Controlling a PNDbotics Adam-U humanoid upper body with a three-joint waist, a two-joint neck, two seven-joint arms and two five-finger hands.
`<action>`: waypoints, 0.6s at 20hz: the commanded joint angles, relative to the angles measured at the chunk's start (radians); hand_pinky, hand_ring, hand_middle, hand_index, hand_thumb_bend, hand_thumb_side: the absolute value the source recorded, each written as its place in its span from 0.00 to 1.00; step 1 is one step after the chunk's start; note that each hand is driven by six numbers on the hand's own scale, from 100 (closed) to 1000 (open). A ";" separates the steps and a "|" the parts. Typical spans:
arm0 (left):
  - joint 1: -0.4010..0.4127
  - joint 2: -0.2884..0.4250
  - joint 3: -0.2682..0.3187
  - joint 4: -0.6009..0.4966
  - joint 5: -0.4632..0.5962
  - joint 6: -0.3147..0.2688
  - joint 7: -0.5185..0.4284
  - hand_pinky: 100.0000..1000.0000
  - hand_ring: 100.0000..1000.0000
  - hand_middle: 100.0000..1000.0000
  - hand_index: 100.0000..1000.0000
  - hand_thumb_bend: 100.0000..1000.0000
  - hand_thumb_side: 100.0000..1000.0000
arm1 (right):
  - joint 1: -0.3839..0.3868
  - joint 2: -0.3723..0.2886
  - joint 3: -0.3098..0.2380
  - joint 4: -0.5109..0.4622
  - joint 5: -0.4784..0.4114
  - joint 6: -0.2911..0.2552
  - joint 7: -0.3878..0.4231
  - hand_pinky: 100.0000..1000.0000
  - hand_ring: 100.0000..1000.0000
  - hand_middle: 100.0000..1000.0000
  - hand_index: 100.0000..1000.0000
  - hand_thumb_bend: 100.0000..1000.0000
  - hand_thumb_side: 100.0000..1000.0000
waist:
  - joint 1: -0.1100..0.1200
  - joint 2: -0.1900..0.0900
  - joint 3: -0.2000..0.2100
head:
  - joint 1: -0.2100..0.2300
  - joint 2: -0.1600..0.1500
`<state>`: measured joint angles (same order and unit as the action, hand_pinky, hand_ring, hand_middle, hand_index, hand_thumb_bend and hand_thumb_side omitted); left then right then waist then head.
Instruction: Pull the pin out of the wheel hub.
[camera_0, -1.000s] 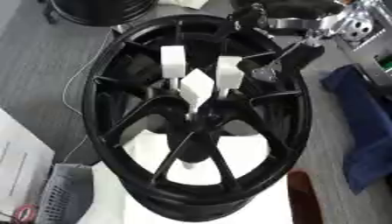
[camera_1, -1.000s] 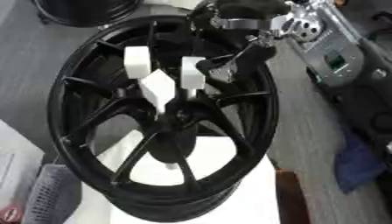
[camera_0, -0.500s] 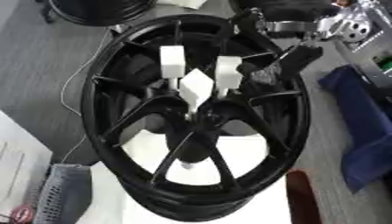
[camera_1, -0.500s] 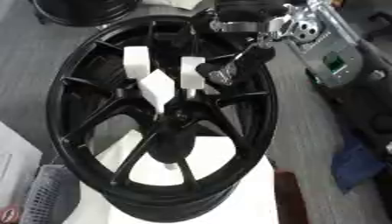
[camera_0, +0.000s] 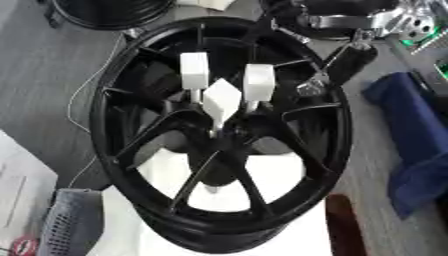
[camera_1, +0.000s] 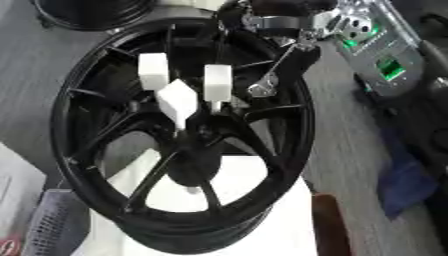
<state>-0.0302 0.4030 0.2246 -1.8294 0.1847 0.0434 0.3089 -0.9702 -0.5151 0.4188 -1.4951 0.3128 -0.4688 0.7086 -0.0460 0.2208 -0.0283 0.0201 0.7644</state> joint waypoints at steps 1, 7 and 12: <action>0.000 0.013 0.009 -0.010 -0.003 -0.005 0.000 0.58 0.62 0.52 0.71 0.00 0.83 | -0.022 -0.022 -0.015 -0.014 0.036 -0.190 0.158 0.95 0.90 0.82 0.92 0.36 0.10 | 0.002 -0.024 0.001 | 0.005 0.006; 0.009 0.011 0.010 -0.006 -0.004 -0.002 0.003 0.58 0.62 0.52 0.71 0.00 0.84 | -0.026 -0.009 -0.008 0.012 0.117 -0.232 0.133 0.95 0.91 0.83 0.92 0.37 0.16 | -0.009 -0.039 -0.005 | 0.013 0.006; 0.015 0.009 0.012 -0.004 -0.003 0.000 0.006 0.58 0.62 0.52 0.71 0.00 0.84 | -0.023 0.004 0.003 0.053 0.169 -0.262 0.121 0.94 0.91 0.83 0.92 0.38 0.21 | -0.015 -0.052 -0.009 | 0.016 0.006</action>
<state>-0.0145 0.4016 0.2253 -1.8228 0.1847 0.0445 0.3107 -0.9760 -0.5005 0.4290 -1.4454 0.4668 -0.5328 0.6446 -0.0662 0.1960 -0.0358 0.0341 0.7645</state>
